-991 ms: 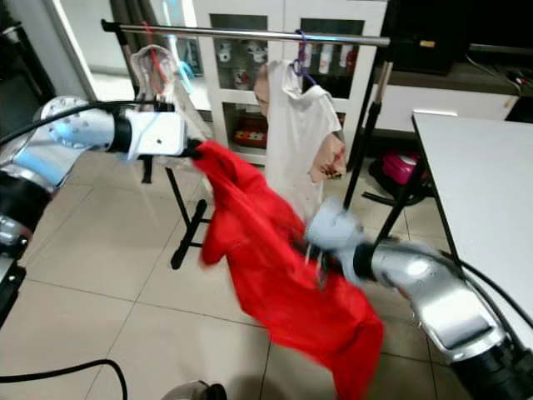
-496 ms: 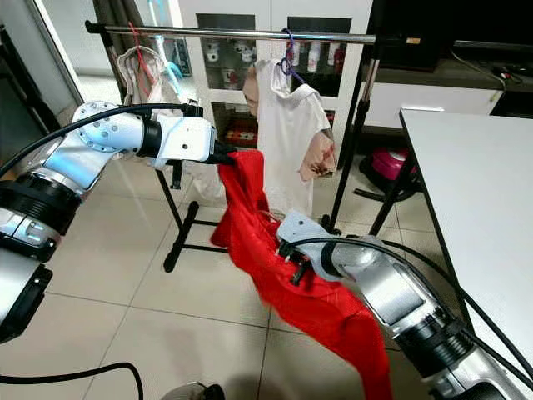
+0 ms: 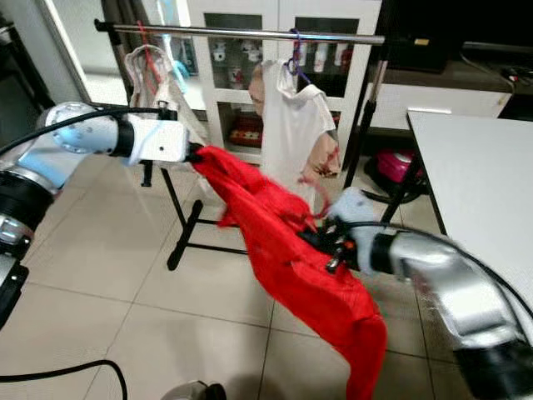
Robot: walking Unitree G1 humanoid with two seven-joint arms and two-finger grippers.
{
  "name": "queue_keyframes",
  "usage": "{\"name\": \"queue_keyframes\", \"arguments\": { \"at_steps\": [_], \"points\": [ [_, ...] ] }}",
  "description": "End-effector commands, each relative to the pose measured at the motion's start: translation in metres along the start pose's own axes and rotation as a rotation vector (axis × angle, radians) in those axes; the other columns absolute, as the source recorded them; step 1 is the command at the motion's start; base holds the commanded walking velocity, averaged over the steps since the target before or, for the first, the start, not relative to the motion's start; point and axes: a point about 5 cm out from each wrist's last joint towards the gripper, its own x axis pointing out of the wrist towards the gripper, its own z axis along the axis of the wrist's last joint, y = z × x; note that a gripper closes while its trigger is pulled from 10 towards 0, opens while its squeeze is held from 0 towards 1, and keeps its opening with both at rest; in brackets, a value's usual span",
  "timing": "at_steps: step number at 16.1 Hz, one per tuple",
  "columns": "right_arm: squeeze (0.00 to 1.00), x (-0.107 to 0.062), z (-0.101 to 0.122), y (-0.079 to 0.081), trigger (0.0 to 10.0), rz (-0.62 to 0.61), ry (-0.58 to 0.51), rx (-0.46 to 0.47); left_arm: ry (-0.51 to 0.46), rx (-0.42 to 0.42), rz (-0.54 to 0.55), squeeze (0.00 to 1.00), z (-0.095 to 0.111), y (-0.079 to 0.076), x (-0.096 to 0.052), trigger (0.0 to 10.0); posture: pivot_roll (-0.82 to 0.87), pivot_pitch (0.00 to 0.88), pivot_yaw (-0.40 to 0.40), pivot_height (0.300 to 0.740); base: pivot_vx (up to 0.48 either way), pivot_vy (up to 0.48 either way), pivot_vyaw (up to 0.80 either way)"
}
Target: Hang hanger
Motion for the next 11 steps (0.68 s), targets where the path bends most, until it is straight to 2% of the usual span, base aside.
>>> {"name": "queue_keyframes", "arguments": {
  "at_steps": [1, 3, 4, 5, 6, 7, 8, 9, 11],
  "points": [
    [0.00, -0.009, 0.003, -0.002, 10.0, -0.004, 0.002, -0.018, 0.030, 0.020, 0.075, 0.00, -0.001, 0.017, -0.014, 0.0, -0.16, 0.000, 0.078, 0.740, 0.000, 0.000, 0.00],
    [0.00, -0.004, -0.008, -0.012, 10.0, -0.124, 0.099, -0.065, -0.009, 0.015, 0.091, 0.00, 0.005, 0.020, -0.012, 0.0, -0.17, 0.000, 0.079, 0.740, 0.000, 0.000, 0.00],
    [0.00, 0.007, -0.009, -0.020, 10.0, -0.240, 0.093, -0.033, -0.053, 0.010, 0.086, 0.00, 0.011, 0.019, -0.006, 0.0, -0.17, 0.000, 0.079, 0.740, 0.000, 0.000, 0.00],
    [0.00, 0.018, -0.012, -0.020, 10.0, -0.283, 0.119, -0.017, -0.088, 0.009, 0.082, 0.00, 0.017, 0.018, -0.002, 0.0, -0.17, 0.000, 0.079, 0.740, 0.000, 0.000, 0.00],
    [0.00, 0.029, -0.022, -0.009, 10.0, -0.232, 0.217, -0.096, -0.118, 0.013, 0.091, 0.00, 0.022, 0.019, 0.000, 0.0, -0.17, 0.000, 0.077, 0.740, 0.000, 0.000, 0.00],
    [0.00, 0.036, -0.029, -0.002, 10.0, -0.195, 0.271, -0.124, -0.140, 0.013, 0.103, 0.00, 0.026, 0.022, 0.001, 0.0, -0.16, 0.000, 0.077, 0.740, 0.000, 0.000, 0.00],
    [0.00, 0.057, -0.031, 0.001, 10.0, -0.224, 0.273, -0.083, -0.208, 0.013, 0.137, 0.00, 0.039, 0.030, 0.001, 0.0, -0.16, 0.000, 0.078, 0.740, 0.000, 0.000, 0.00],
    [0.00, 0.073, -0.024, -0.005, 10.0, -0.308, 0.226, -0.039, -0.256, 0.020, 0.139, 0.00, 0.050, 0.034, 0.002, 0.0, -0.16, 0.000, 0.079, 0.740, 0.000, 0.000, 0.00],
    [0.00, 0.089, -0.021, -0.011, 10.0, -0.373, 0.222, -0.031, -0.277, 0.029, 0.098, 0.00, 0.056, 0.028, 0.007, 0.0, -0.16, 0.000, 0.080, 0.740, 0.000, 0.000, 0.00]
  ]
}}
